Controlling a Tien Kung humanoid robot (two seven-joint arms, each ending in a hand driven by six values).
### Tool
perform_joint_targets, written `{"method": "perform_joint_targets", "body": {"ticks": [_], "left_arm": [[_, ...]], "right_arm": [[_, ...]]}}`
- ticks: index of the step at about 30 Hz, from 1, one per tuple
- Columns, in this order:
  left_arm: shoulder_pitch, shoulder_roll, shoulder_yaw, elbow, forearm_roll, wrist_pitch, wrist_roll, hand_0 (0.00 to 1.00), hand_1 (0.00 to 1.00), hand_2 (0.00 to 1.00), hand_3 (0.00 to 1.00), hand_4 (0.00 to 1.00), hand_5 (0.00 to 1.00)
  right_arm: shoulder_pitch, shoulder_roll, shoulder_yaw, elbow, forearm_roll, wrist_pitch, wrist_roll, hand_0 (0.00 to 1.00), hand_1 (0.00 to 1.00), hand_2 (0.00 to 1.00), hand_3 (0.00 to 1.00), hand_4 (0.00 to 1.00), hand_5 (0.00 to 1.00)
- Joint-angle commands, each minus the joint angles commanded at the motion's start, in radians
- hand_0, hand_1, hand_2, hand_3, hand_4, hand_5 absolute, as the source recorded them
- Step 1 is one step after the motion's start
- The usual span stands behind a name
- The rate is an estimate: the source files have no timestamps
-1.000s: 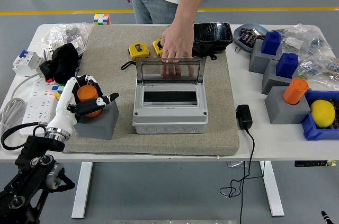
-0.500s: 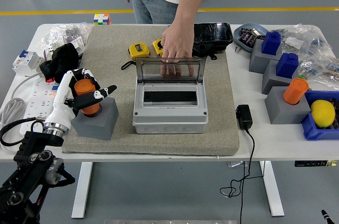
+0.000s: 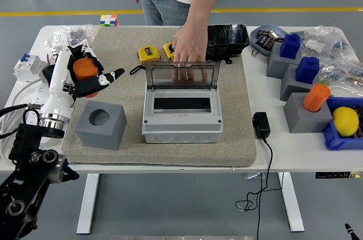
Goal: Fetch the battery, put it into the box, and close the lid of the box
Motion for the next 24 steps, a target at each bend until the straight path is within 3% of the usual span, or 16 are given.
{"method": "perform_joint_targets", "body": {"ticks": [4,5,15,19,24], "left_arm": [[-0.014,0.018,0.034,-0.057,0.11,0.065,0.015,0.034,0.002,0.031,0.006,0.998,0.021],[-0.019,0.024,0.045,-0.071,0.143,0.077,0.023,0.027,0.002,0.024,0.002,0.998,0.077],[-0.101,0.101,0.219,-0.172,0.491,0.137,0.077,0.026,0.002,0.022,0.002,0.998,0.114],[-0.153,0.117,0.321,-0.169,0.573,0.153,0.086,0.026,0.002,0.018,0.002,0.975,0.133],[-0.222,0.114,0.464,-0.12,0.584,0.157,0.087,0.026,0.002,0.008,0.002,0.945,0.164]], "right_arm": [[0.001,-0.001,0.004,0.0,-0.002,-0.001,0.0,0.791,0.749,0.747,0.796,0.998,0.998],[0.001,-0.002,0.005,0.0,-0.003,-0.001,0.0,0.791,0.749,0.748,0.796,0.998,0.998],[0.003,-0.006,0.032,0.0,-0.028,-0.003,-0.005,0.791,0.748,0.747,0.796,0.998,0.998],[0.005,-0.005,0.044,0.0,-0.038,-0.005,-0.004,0.79,0.748,0.748,0.796,0.998,0.998],[0.009,-0.004,0.048,0.0,-0.042,-0.006,-0.004,0.791,0.748,0.748,0.795,0.998,0.998]]}}
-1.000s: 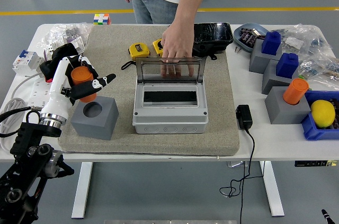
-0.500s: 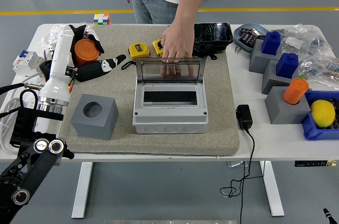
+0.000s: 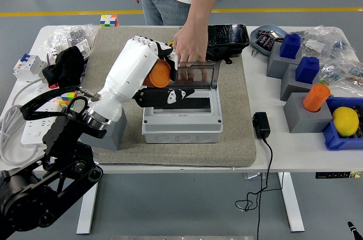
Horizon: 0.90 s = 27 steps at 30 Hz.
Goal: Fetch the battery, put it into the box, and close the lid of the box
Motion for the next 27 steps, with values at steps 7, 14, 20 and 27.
{"method": "perform_joint_targets", "body": {"ticks": [7,14,20,27], "left_arm": [[-0.074,-0.035,0.142,0.078,-0.005,0.006,0.003,0.027,0.002,0.002,0.002,0.881,0.176],[-0.127,-0.072,0.208,0.174,-0.013,0.011,0.0,0.026,0.002,0.002,0.002,0.861,0.179],[-0.166,-0.112,0.225,0.292,-0.042,0.031,-0.02,0.027,0.002,0.002,0.002,0.857,0.192],[-0.208,-0.154,0.252,0.407,-0.054,0.036,-0.029,0.027,0.002,0.002,0.002,0.857,0.225]], "right_arm": [[0.005,-0.003,0.013,0.0,-0.013,0.0,-0.007,0.791,0.749,0.748,0.795,0.998,0.998],[0.008,-0.005,0.015,0.0,-0.016,0.0,-0.008,0.791,0.749,0.747,0.795,0.998,0.998],[0.013,-0.005,0.013,0.0,-0.018,0.0,-0.009,0.791,0.749,0.747,0.795,0.998,0.998],[0.017,-0.006,0.012,0.0,-0.021,-0.001,-0.01,0.791,0.749,0.747,0.795,0.998,0.998]]}}
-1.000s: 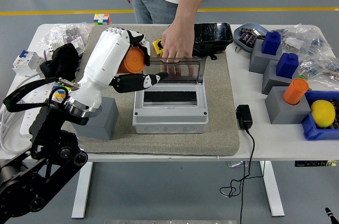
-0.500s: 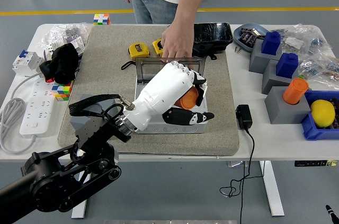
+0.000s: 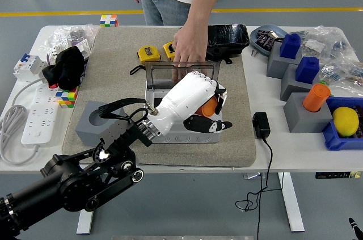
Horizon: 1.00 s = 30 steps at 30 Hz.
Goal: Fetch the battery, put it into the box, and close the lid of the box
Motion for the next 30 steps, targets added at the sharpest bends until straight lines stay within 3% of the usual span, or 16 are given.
{"method": "perform_joint_targets", "body": {"ticks": [1,2,7,8,19,20,25,26,30], "left_arm": [[-0.006,-0.006,-0.001,0.018,0.0,0.0,-0.001,0.027,0.002,0.002,0.002,0.857,0.225],[-0.011,-0.011,-0.002,0.034,-0.002,0.0,-0.003,0.027,0.002,0.002,0.002,0.861,0.295],[-0.034,-0.032,-0.01,0.113,-0.01,0.002,-0.011,0.027,0.002,0.002,0.002,0.861,0.295],[-0.04,-0.036,-0.012,0.131,-0.012,0.001,-0.012,0.029,0.002,0.002,0.002,0.859,0.349],[-0.084,-0.073,-0.017,0.28,-0.04,-0.013,-0.021,0.029,0.002,0.002,0.002,0.865,0.398],[-0.085,-0.073,-0.018,0.295,-0.046,-0.015,-0.025,0.029,0.002,0.002,0.002,0.906,0.602],[-0.084,-0.073,-0.026,0.323,-0.073,-0.02,-0.045,0.029,0.002,0.002,0.002,0.906,0.602],[-0.084,-0.073,-0.026,0.325,-0.076,-0.021,-0.047,0.03,0.002,0.002,0.002,0.918,0.869],[-0.079,-0.073,-0.029,0.33,-0.094,-0.03,-0.057,0.03,0.002,0.002,0.002,0.918,0.869]], "right_arm": [[0.0,0.0,-0.003,0.0,0.003,0.0,0.001,0.791,0.749,0.747,0.795,0.998,0.998],[0.001,0.0,-0.004,0.0,0.002,0.0,0.001,0.791,0.748,0.748,0.794,0.998,0.998],[0.0,-0.002,-0.001,0.0,-0.003,0.0,-0.002,0.791,0.748,0.748,0.794,0.998,0.998],[0.001,-0.002,0.0,0.0,-0.005,0.0,-0.003,0.791,0.748,0.749,0.795,0.998,0.998],[0.004,-0.002,-0.006,0.0,-0.006,0.0,-0.005,0.791,0.748,0.748,0.795,0.998,0.998],[0.003,-0.002,-0.006,0.0,-0.006,0.0,-0.005,0.791,0.748,0.749,0.795,0.998,0.998],[0.002,-0.004,-0.007,0.0,-0.007,0.0,-0.007,0.791,0.748,0.749,0.795,0.998,0.998],[0.002,-0.004,-0.006,0.0,-0.008,0.0,-0.008,0.791,0.748,0.748,0.795,0.998,0.998],[0.001,-0.004,-0.008,0.0,-0.006,-0.001,-0.008,0.791,0.748,0.748,0.795,0.998,0.998]]}}
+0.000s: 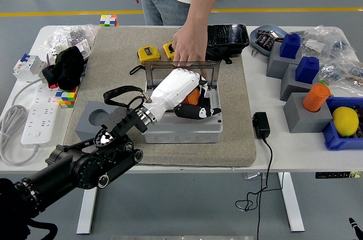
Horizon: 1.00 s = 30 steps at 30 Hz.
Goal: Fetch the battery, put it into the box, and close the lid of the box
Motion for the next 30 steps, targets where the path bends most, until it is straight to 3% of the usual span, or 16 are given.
{"method": "perform_joint_targets", "body": {"ticks": [1,2,19,30], "left_arm": [[0.002,0.0,0.0,-0.001,-0.003,-0.002,-0.002,0.03,0.002,0.002,0.002,0.918,0.869],[0.003,0.0,0.0,-0.001,-0.006,-0.004,-0.004,0.031,0.002,0.002,0.002,0.917,0.998],[0.004,0.0,-0.003,0.0,-0.013,-0.017,-0.021,0.035,0.002,0.003,0.002,0.912,0.998],[0.004,0.0,-0.01,0.001,-0.031,-0.039,-0.043,0.084,0.011,0.074,0.046,0.921,0.998]], "right_arm": [[0.0,0.0,0.0,0.0,0.001,0.0,0.0,0.791,0.748,0.748,0.795,0.998,0.998],[0.0,0.0,-0.001,0.0,0.001,0.0,0.0,0.791,0.748,0.748,0.795,0.998,0.998],[0.002,0.0,-0.002,0.0,0.004,0.0,-0.002,0.79,0.748,0.749,0.795,0.998,0.998],[0.005,0.0,-0.004,0.0,0.007,0.0,0.0,0.79,0.748,0.748,0.795,0.998,0.998]]}}
